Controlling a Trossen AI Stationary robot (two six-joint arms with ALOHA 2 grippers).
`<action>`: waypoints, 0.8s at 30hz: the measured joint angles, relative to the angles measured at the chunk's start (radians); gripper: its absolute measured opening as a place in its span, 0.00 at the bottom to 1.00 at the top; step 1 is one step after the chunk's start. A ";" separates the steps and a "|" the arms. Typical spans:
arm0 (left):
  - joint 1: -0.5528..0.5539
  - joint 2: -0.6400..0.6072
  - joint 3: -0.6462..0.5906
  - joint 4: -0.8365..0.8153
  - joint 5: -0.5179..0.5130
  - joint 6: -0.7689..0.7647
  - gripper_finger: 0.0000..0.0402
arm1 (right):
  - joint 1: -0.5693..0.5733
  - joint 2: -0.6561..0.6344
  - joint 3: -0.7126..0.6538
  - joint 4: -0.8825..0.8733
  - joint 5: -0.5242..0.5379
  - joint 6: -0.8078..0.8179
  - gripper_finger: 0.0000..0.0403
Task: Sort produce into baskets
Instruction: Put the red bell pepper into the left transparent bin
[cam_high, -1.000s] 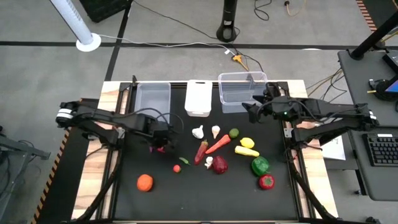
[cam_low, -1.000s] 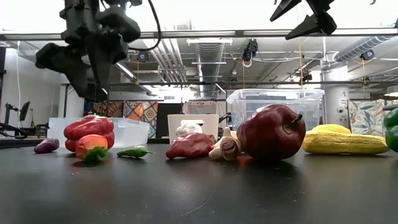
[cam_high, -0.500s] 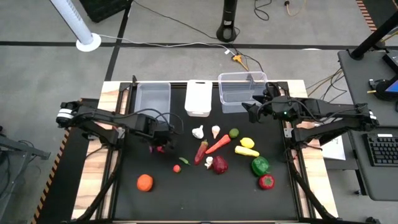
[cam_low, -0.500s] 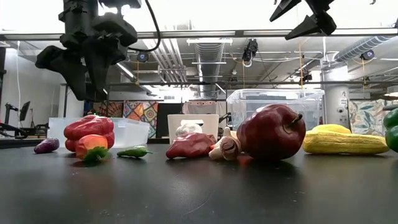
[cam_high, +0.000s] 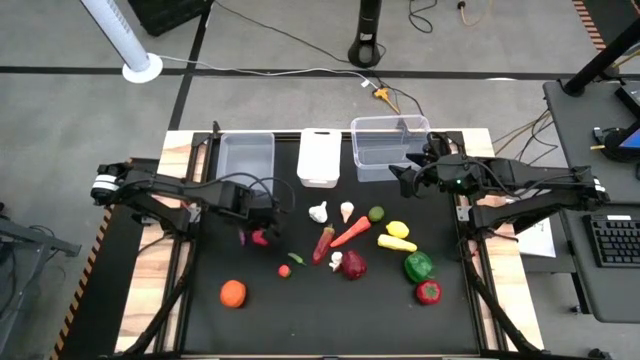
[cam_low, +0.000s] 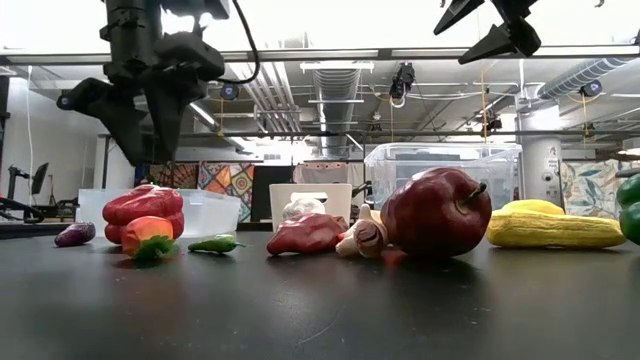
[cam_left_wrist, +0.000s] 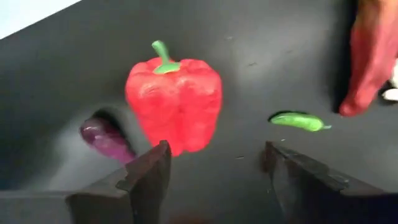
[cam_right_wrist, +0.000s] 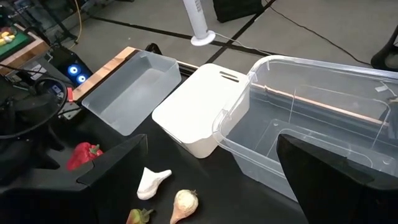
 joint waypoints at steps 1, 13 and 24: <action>0.000 0.000 0.000 -0.017 -0.009 -0.004 0.65 | 0.000 0.000 0.000 0.000 0.000 0.000 0.87; -0.009 0.006 -0.011 -0.018 -0.167 -0.011 0.82 | 0.000 0.000 0.000 -0.002 0.000 0.000 0.87; -0.046 0.080 -0.061 0.065 -0.166 -0.024 0.80 | 0.000 0.000 0.000 -0.003 0.000 -0.005 0.87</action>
